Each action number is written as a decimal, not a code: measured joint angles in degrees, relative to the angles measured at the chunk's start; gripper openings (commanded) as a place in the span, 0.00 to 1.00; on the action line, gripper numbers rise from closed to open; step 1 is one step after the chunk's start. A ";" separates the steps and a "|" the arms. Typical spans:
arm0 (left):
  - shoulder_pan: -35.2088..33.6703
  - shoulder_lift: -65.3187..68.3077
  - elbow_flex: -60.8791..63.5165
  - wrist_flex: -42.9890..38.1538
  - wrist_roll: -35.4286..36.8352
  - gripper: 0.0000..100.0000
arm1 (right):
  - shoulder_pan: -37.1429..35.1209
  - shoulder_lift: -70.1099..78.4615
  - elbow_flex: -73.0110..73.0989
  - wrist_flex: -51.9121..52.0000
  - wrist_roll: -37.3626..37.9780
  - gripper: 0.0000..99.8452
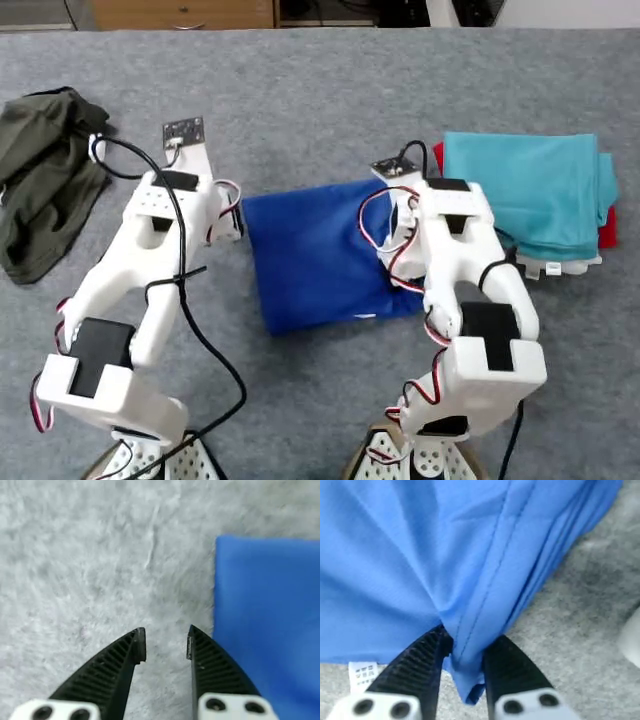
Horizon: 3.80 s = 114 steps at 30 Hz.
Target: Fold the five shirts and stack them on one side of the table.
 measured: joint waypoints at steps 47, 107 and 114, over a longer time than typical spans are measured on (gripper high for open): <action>11.69 57.32 -103.12 40.88 6.77 0.02 | 1.05 -15.03 -4.92 5.01 2.37 0.00; 32.18 49.67 -78.15 -24.88 12.13 0.07 | 34.46 -20.66 -23.30 -4.31 13.98 0.00; 32.26 56.62 -86.77 -19.60 14.33 0.20 | 37.01 -20.66 -16.79 -8.62 14.33 0.22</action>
